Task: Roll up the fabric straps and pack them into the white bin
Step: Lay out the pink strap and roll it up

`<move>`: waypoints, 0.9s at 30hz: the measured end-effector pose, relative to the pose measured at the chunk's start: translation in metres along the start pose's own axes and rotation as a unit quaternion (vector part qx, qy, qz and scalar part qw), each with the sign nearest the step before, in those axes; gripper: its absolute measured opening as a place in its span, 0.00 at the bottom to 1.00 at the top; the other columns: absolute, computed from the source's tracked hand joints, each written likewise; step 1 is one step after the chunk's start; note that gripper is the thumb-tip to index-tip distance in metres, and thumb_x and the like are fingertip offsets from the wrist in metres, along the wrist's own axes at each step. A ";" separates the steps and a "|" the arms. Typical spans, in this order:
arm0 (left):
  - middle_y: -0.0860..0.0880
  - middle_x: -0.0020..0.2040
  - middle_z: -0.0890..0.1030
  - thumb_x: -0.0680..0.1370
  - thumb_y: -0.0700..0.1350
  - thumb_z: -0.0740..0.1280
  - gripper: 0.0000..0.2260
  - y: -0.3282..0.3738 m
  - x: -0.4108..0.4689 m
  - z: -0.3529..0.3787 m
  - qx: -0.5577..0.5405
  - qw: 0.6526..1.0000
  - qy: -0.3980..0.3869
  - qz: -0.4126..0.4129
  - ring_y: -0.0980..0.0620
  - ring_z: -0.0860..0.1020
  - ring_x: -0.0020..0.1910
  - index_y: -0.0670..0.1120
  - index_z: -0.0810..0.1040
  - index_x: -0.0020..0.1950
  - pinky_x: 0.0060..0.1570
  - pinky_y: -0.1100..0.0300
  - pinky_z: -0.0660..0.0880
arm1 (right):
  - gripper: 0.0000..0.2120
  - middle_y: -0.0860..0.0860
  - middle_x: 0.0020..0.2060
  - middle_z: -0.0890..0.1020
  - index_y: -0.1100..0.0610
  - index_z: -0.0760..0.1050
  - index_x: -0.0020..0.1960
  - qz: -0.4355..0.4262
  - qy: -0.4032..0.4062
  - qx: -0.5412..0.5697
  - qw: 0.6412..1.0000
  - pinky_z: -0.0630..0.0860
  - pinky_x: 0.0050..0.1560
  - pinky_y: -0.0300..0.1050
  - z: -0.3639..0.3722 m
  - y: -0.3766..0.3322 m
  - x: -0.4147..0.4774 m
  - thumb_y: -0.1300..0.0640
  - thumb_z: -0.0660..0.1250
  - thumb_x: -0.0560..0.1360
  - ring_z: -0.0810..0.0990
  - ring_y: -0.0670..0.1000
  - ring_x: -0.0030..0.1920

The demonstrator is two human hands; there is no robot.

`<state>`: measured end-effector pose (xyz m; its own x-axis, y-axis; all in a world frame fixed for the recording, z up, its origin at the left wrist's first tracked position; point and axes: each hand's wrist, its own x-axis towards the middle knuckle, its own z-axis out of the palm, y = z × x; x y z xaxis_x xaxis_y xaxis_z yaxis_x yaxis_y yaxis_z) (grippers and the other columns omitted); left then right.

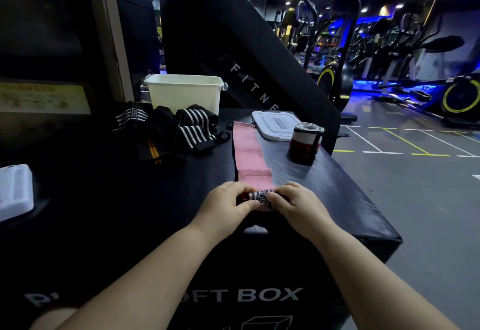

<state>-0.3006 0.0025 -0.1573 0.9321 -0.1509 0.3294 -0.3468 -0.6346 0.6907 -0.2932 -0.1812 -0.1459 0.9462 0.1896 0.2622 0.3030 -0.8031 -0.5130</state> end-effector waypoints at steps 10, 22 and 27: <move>0.57 0.45 0.77 0.76 0.50 0.70 0.07 0.000 0.003 -0.004 0.010 1.000 -0.017 -0.011 0.58 0.75 0.47 0.51 0.83 0.52 0.48 0.67 0.69 | 0.13 0.46 0.41 0.77 0.47 0.78 0.41 0.008 -0.033 -0.007 0.999 0.71 0.49 0.47 -0.001 -0.001 0.001 0.45 0.60 0.80 0.75 0.47 0.46; 0.56 0.48 0.78 0.78 0.54 0.66 0.08 -0.004 0.004 0.002 0.022 0.999 -0.025 -0.027 0.55 0.76 0.51 0.52 0.81 0.52 0.55 0.55 0.73 | 0.23 0.44 0.48 0.78 0.45 0.70 0.57 0.085 0.004 0.131 0.988 0.73 0.46 0.42 -0.010 0.004 0.010 0.45 0.76 0.68 0.78 0.45 0.43; 0.56 0.47 0.78 0.78 0.55 0.66 0.08 -0.003 0.006 0.000 0.013 0.998 -0.033 -0.043 0.55 0.77 0.49 0.53 0.81 0.49 0.54 0.55 0.74 | 0.16 0.46 0.51 0.81 0.45 0.75 0.55 0.112 -0.052 0.184 0.975 0.73 0.49 0.40 -0.016 -0.001 0.028 0.42 0.72 0.71 0.80 0.44 0.48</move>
<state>-0.2936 0.0036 -0.1577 0.9635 -0.1436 0.2258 -0.2627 -0.6671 0.6971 -0.2684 -0.1837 -0.1251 0.9938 0.1051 0.0359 0.0904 -0.5782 -0.8109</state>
